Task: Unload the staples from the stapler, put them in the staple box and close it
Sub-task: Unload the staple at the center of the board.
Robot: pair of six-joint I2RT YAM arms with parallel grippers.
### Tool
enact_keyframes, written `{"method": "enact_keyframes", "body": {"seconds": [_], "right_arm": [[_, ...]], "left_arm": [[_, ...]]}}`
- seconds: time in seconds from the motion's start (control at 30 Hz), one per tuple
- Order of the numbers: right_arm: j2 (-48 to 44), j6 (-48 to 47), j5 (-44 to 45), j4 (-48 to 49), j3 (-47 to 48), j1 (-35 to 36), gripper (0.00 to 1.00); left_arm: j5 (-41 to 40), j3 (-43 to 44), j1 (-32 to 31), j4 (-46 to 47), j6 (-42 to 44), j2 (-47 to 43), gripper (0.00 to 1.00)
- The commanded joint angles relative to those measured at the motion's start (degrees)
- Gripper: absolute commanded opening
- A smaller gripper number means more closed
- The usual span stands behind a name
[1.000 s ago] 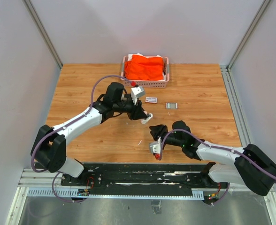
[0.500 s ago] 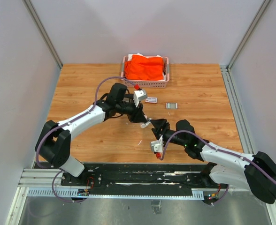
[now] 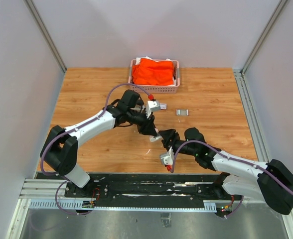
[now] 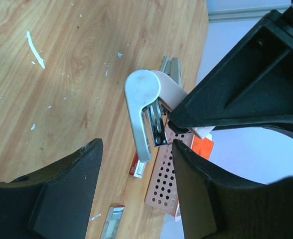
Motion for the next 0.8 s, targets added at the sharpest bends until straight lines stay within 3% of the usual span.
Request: {"method": "enact_keyframes", "body": {"seconds": [0.0, 0.37, 0.53, 0.77], "right_arm": [[0.6, -1.8, -2.2, -2.4, 1.1, 0.4, 0.6], [2.5, -2.3, -1.8, -4.5, 2.2, 0.7, 0.58], [3.5, -1.3, -1.4, -4.0, 2.3, 1.2, 0.57], [5.0, 7.9, 0.9, 0.9, 3.6, 1.8, 0.55]], "left_arm": [[1.9, 1.7, -0.4, -0.5, 1.1, 0.5, 0.0], [2.3, 2.1, -0.5, -0.2, -0.3, 1.2, 0.0], [1.3, 1.0, -0.5, 4.1, -4.1, 0.0, 0.0], [-2.0, -3.0, -0.2, 13.7, -11.2, -2.4, 0.0]]}}
